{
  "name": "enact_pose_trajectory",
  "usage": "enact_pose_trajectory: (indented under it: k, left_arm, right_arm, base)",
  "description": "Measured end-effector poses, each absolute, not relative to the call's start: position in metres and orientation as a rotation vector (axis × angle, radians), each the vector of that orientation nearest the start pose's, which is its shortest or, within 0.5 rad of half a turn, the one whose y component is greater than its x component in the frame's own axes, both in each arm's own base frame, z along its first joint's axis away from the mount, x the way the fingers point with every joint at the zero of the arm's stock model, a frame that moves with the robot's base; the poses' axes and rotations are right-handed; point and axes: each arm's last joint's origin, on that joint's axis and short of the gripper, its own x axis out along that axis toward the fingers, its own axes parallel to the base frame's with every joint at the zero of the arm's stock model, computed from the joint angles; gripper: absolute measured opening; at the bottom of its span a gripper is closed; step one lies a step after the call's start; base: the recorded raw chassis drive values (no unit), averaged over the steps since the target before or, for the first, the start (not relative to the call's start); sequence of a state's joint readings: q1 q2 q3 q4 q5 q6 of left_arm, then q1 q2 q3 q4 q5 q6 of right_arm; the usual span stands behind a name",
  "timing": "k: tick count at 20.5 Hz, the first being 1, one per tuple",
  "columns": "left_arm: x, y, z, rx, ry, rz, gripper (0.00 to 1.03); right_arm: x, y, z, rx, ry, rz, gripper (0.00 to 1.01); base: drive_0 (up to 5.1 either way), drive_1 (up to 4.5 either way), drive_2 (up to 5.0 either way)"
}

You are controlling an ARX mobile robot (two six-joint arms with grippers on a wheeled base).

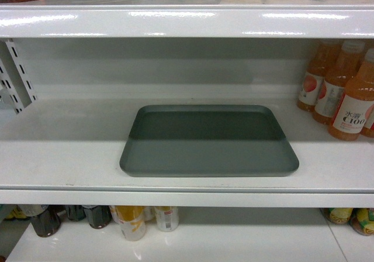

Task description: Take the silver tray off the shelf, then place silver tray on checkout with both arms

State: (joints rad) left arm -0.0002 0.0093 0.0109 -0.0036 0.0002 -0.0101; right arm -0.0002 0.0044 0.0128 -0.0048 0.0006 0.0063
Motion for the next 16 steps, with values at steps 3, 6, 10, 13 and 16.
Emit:
enact_pose_trajectory:
  k: [3, 6, 10, 13, 16]
  left_arm:
    - [0.0976, 0.0, 0.1661, -0.01, 0.002, 0.0, 0.98]
    - [0.0976, 0.0, 0.1661, -0.01, 0.002, 0.0, 0.98]
    - [0.0976, 0.0, 0.1661, -0.01, 0.002, 0.0, 0.98]
    - [0.0976, 0.0, 0.1661, -0.01, 0.002, 0.0, 0.98]
    - [0.0976, 0.0, 0.1661, -0.01, 0.002, 0.0, 0.98]
  right_arm:
    - [0.0972, 0.0, 0.1671, 0.006, -0.004, -0.001, 0.98]
    - [0.0972, 0.0, 0.1671, 0.006, -0.004, -0.001, 0.98]
    - [0.0972, 0.0, 0.1671, 0.006, -0.004, -0.001, 0.98]
    - [0.0972, 0.0, 0.1671, 0.006, -0.004, -0.001, 0.98]
    - [0.0972, 0.0, 0.1671, 0.006, -0.004, -0.001, 0.98]
  base:
    - [0.0, 0.0, 0.0]
    - [0.0, 0.0, 0.0]
    - [0.0, 0.0, 0.0]
    - [0.0, 0.0, 0.0]
    - [0.0, 0.0, 0.0]
